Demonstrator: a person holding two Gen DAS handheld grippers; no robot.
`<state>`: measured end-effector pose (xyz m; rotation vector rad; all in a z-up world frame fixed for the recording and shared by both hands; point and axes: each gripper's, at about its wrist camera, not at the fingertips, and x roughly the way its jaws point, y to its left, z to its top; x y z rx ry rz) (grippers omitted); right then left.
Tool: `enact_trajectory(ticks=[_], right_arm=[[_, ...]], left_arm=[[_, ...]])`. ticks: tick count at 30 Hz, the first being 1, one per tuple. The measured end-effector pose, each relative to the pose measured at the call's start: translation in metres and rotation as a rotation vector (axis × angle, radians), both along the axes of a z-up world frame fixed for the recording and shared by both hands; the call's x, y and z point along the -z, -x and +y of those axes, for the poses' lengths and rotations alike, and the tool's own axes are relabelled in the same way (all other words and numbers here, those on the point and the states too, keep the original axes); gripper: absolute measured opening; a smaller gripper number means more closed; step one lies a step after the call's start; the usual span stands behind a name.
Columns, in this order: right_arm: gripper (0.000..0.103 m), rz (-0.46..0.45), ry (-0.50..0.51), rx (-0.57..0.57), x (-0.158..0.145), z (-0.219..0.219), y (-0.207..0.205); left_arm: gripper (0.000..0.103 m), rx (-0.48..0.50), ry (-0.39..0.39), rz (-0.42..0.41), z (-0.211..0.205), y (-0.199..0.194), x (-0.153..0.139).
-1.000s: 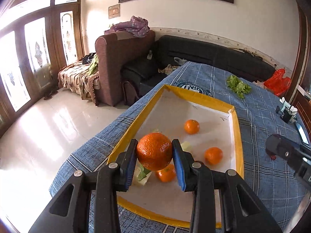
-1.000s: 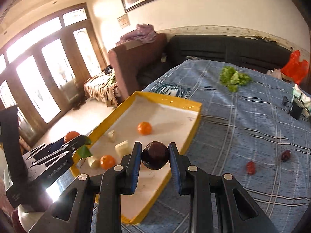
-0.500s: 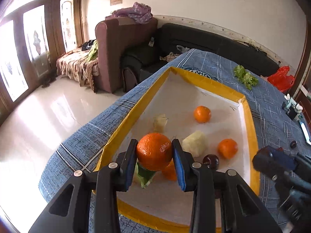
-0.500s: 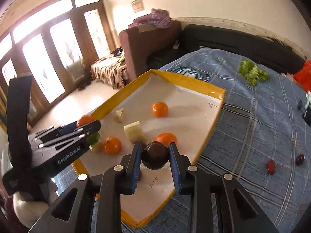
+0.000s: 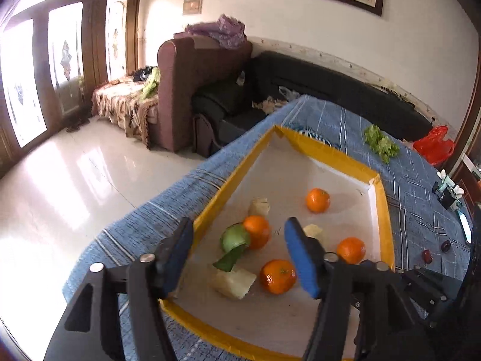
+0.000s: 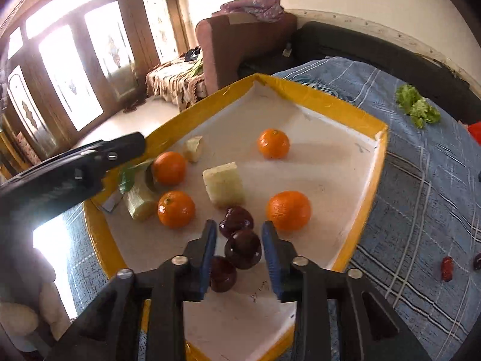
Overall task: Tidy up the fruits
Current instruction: 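Carry the tangerine and plum over the tray and open both tools, then grasp a red date with the left tool while the right tool grasps a plum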
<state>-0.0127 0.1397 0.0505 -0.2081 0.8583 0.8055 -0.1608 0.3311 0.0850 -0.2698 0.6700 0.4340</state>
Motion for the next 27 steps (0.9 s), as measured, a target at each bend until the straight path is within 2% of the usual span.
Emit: enact_trajectory(ticks=[2,5,10,13,18,22,24,27], right_arm=[[0.049,-0.013,-0.015,0.019,-0.006,-0.010,0.002],[0.049,-0.012,-0.048,0.059,-0.014,-0.031,0.003],[0.051,-0.019,-0.090,0.151,-0.025,-0.081,0.002],[0.051,-0.034,-0.100,0.228,-0.030,-0.128,-0.003],[0.053,-0.066,-0.069,0.451,-0.037,-0.233,-0.025],[0.053,-0.025,-0.078,0.631,-0.035,-0.313,-0.040],[0.053,-0.010,-0.092,0.690,-0.033,-0.340,-0.045],[0.053,0.015,-0.104,0.723,-0.027,-0.356,-0.057]], left_arm=[[0.070,-0.008,-0.027,-0.011,-0.008,0.007,-0.008],[0.076,-0.006,-0.057,-0.029,-0.022,0.016,-0.016],[0.079,0.052,-0.090,-0.037,-0.051,0.021,-0.026],[0.079,0.113,-0.078,-0.042,-0.068,0.022,-0.031],[0.080,0.205,-0.039,-0.059,-0.095,0.023,-0.036],[0.080,0.286,-0.020,-0.049,-0.121,0.015,-0.032],[0.080,0.318,-0.006,-0.041,-0.132,0.010,-0.029],[0.080,0.364,0.011,-0.020,-0.150,0.002,-0.023]])
